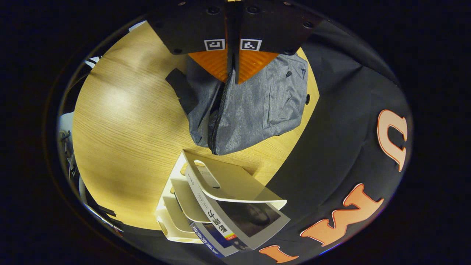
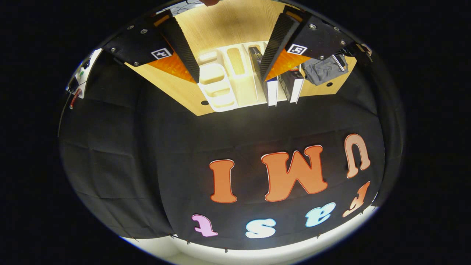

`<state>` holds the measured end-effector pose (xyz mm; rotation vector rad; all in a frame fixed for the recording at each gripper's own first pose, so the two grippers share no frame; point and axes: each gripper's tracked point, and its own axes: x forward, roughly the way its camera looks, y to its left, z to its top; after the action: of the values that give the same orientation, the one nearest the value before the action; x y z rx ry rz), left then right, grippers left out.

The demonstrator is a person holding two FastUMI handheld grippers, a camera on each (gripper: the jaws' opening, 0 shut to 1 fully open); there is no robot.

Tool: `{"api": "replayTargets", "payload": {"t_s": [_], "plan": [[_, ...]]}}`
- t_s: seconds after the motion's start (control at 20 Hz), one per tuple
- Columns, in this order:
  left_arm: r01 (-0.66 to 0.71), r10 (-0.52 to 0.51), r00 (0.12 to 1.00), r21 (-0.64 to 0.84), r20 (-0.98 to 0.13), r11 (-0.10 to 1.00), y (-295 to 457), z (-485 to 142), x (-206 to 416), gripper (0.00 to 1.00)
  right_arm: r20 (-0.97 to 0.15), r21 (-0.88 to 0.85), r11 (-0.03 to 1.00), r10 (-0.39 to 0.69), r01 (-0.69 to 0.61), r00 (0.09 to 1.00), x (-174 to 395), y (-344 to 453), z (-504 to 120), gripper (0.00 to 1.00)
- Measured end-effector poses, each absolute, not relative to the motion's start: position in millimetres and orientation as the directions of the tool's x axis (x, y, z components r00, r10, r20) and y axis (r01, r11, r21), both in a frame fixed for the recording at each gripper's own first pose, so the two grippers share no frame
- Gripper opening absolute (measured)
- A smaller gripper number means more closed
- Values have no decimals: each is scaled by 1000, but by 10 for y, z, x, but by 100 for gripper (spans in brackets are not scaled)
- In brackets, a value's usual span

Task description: Open the schoolbag, grab two books from the bookshelf and put them into the schoolbag.

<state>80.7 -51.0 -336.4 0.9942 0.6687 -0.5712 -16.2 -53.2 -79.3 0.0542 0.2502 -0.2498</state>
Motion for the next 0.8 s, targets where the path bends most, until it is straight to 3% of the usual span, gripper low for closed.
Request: {"api": "replayTargets", "payload": {"t_s": [0.3,0.45,0.8], "plan": [[754,-199,593,451,-781,477,-406,-2865,975,1,-251,54,965,-237,258,938,-138,-355,-770,98],[746,-225,598,431,-769,508,-270,-2520,1183,1,-256,70,963,-234,260,938,-151,-268,-788,98],[803,-311,531,352,-788,480,-125,-2069,1364,1,-266,38,965,-242,261,933,-258,-22,-753,98]]}}
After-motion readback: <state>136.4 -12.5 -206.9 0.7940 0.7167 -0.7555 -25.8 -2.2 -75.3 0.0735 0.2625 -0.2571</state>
